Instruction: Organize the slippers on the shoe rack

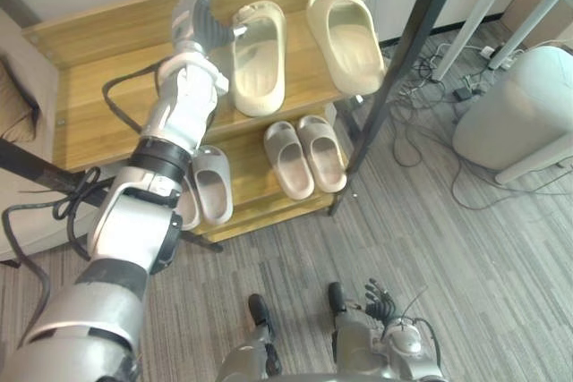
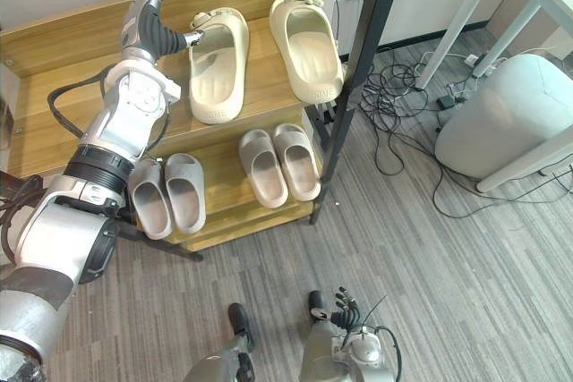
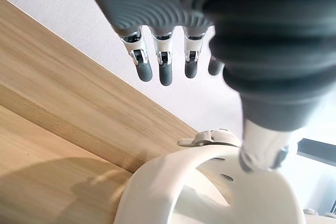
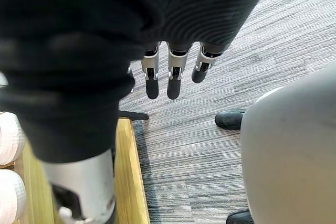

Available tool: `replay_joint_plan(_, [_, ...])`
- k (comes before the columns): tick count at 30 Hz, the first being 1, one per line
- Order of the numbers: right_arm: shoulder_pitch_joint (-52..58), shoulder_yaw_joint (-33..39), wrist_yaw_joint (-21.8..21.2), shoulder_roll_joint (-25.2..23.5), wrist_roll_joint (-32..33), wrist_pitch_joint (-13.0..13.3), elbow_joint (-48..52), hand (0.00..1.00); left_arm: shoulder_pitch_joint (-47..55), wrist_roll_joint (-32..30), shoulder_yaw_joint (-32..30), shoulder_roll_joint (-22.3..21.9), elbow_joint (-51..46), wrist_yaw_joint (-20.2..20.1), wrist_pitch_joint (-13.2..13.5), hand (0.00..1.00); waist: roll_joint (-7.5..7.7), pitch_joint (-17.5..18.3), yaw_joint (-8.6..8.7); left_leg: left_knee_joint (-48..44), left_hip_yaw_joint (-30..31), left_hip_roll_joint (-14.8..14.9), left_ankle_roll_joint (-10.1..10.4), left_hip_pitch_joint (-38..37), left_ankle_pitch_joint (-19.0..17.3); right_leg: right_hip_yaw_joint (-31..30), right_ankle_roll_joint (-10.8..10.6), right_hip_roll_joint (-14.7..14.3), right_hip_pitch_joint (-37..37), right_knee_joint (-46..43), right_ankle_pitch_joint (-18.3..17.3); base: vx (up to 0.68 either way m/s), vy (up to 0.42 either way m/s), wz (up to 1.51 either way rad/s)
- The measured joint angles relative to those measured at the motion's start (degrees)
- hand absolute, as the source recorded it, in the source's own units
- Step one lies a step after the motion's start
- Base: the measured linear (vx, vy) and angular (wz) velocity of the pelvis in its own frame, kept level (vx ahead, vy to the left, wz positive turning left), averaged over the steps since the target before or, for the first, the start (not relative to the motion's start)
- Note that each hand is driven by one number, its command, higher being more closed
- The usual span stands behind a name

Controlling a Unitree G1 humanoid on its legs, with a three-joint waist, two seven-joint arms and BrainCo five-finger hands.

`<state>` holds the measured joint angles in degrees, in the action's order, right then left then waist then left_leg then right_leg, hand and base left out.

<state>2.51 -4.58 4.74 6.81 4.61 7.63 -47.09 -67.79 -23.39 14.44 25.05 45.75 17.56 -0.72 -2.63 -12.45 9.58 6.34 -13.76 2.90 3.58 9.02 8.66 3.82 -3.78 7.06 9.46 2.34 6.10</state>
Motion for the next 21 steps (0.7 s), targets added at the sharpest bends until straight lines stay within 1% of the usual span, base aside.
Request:
replay_joint_plan(7, [-0.01, 0.00, 0.01, -0.01, 0.00, -0.01, -0.02, 0.00, 0.00, 0.74, -0.12, -0.10, -0.01, 0.29, 0.01, 0.00, 0.00, 0.00, 0.00, 0.00, -0.06, 0.01, -0.02, -0.01, 0.01, -0.04, -0.02, -0.01, 0.02, 0.00, -0.01, 0.01, 0.024, 0.00])
replay_joint_plan(10, [-0.01, 0.02, 0.07, -0.01, 0.00, -0.04, -0.06, 0.00, 0.10, 1.75, -1.74, -0.77, -1.22, 1.11, -0.03, 0.00, 0.00, 0.00, -0.08, 0.00, 0.13, 0.00, -0.04, -0.01, 0.03, 0.13, -0.04, 0.00, -0.11, 0.02, -0.03, 0.00, 0.000, 0.01])
replay_joint_plan(12, [-0.01, 0.06, 0.17, -0.01, 0.00, -0.10, -0.06, 0.00, 1.63, 3.30, -2.84, -1.16, -5.71, 1.49, 0.07, 0.00, -0.02, 0.02, -0.27, 0.00, 0.28, 0.00, -0.06, -0.04, 0.05, 0.30, -0.07, 0.01, -0.27, 0.03, -0.06, 0.00, 0.000, 0.06])
replay_joint_plan(14, [-0.01, 0.08, 0.32, 0.01, -0.01, -0.34, -0.06, 0.00, 5.29, 5.27, -3.81, -1.79, -12.64, 2.53, 0.39, 0.00, -0.27, 0.21, -0.34, 0.00, 0.94, -0.01, -0.08, -0.12, 0.06, 1.01, -0.12, 0.02, -0.78, 0.10, -0.20, 0.00, 0.000, 0.13])
replay_joint_plan(17, [0.00, 0.10, 0.32, 0.06, -0.05, -0.42, -0.29, 0.00, 9.57, 6.39, -4.71, -3.05, -17.83, 2.71, 0.48, 0.00, -0.77, 0.62, -0.47, 0.00, 1.91, -0.01, -0.07, -0.24, 0.06, 2.04, -0.20, 0.02, -1.46, 0.13, -0.40, 0.02, 0.020, 0.17])
replay_joint_plan(19, [0.00, 0.11, 0.32, 0.07, -0.12, -0.51, -1.10, 0.00, 13.82, 7.96, -5.99, -4.86, -22.23, 3.68, 0.74, 0.00, -0.95, 0.75, -1.15, 0.00, 2.09, 0.04, 0.00, -0.81, 0.01, 2.25, -0.13, 0.00, -2.10, 0.11, -0.78, 0.03, 0.025, 0.09])
replay_joint_plan(21, [0.04, 0.15, 0.36, 0.18, -0.16, -0.97, -1.29, 0.00, 17.00, 9.85, -6.73, -6.67, -24.68, 3.69, 1.36, 0.00, -1.16, 0.97, -1.89, 0.00, 2.82, 0.08, 0.28, -1.11, -0.20, 2.91, -0.14, 0.01, -2.76, 0.09, -1.17, 0.02, 0.020, 0.17])
